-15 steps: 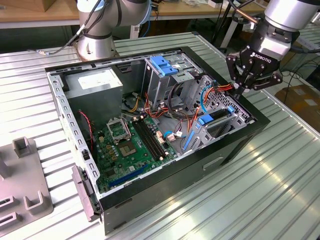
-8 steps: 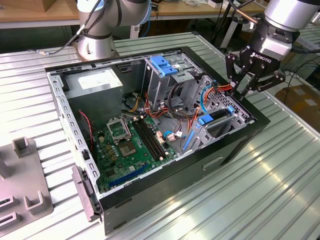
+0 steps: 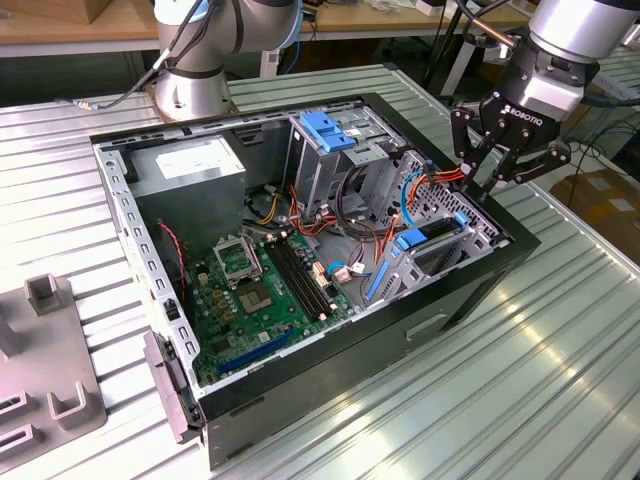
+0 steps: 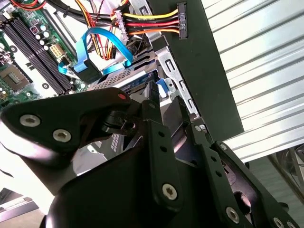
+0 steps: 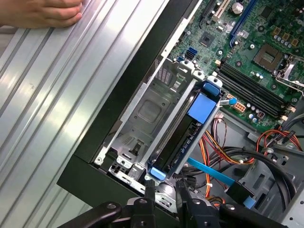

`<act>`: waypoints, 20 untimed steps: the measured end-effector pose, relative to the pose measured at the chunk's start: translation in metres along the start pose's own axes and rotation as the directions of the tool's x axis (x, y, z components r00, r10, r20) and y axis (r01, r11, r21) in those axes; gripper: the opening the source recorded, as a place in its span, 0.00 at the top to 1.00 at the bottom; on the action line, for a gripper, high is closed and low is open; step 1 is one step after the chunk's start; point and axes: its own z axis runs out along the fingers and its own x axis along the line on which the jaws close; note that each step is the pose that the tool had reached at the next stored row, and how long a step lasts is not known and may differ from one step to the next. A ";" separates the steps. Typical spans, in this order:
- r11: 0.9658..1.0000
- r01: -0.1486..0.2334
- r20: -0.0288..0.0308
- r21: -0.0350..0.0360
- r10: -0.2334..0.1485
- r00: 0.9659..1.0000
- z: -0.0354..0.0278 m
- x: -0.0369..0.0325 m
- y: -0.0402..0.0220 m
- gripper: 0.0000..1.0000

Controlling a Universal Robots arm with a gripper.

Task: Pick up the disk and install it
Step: 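Insert the first disk wire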

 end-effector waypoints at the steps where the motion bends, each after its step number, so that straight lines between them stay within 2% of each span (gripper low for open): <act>1: 1.000 0.007 0.000 0.000 -0.007 1.000 0.0000 0.0000 0.0000 0.69; 5: 0.999 0.035 0.000 0.001 -0.035 0.999 0.0000 0.0000 0.0000 0.69; 12: 0.995 0.096 -0.001 0.002 -0.096 0.995 0.0000 0.0000 0.0000 0.69; 20: 0.995 0.102 -0.001 0.002 -0.102 0.995 0.0000 0.0002 -0.0004 0.69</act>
